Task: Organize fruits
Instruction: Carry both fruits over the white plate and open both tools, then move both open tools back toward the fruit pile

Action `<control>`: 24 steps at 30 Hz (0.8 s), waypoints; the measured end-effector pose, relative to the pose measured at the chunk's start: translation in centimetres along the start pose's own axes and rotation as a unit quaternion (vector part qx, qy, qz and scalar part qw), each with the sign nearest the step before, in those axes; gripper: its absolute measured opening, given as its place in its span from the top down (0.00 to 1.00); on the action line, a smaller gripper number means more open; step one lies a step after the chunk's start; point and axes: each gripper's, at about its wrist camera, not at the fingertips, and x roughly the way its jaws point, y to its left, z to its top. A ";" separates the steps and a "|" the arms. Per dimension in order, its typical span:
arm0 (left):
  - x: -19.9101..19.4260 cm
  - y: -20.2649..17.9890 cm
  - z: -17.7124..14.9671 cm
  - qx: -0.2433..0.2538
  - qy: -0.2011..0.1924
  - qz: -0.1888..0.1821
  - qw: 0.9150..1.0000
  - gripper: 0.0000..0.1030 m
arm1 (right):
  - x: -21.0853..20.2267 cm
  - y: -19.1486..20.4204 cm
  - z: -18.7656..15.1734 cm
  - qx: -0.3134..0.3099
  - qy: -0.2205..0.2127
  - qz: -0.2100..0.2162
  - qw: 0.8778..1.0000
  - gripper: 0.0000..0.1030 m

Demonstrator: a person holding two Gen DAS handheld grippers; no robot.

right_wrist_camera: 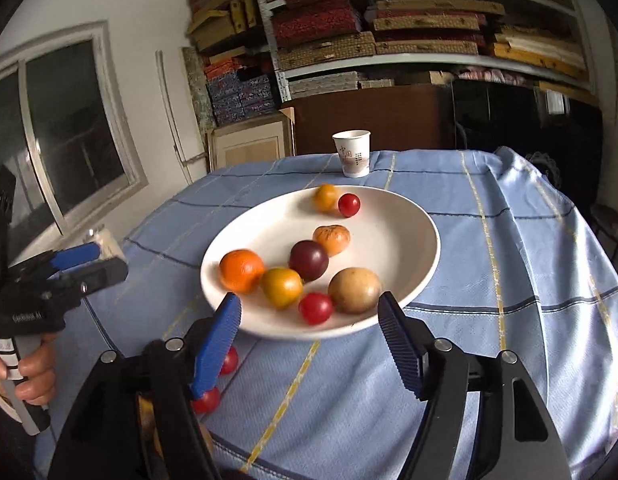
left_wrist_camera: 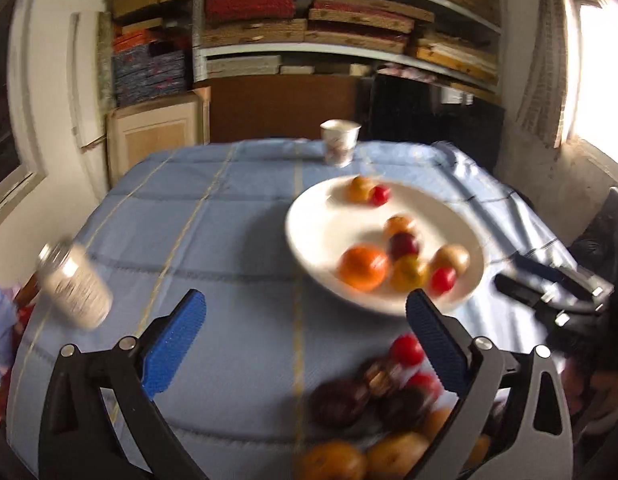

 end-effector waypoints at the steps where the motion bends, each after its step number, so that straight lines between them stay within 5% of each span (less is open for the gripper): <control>1: 0.0 0.6 -0.7 -0.004 0.012 0.013 1.000 0.04 | -0.2 0.6 -0.1 -0.013 -0.005 -0.008 1.000 0.30; 6: -0.7 3.2 -1.9 -0.049 0.021 0.033 0.998 0.04 | -1.0 3.3 -0.9 -0.077 -0.016 -0.029 0.996 0.30; 12: -0.1 5.0 -2.8 -0.100 0.055 -0.010 0.993 0.04 | -1.0 4.8 -1.6 -0.097 0.005 -0.016 0.995 0.30; 24: 0.4 4.8 -3.4 -0.091 0.069 -0.008 0.993 0.04 | -1.9 3.7 -2.0 -0.073 0.038 0.035 0.996 0.30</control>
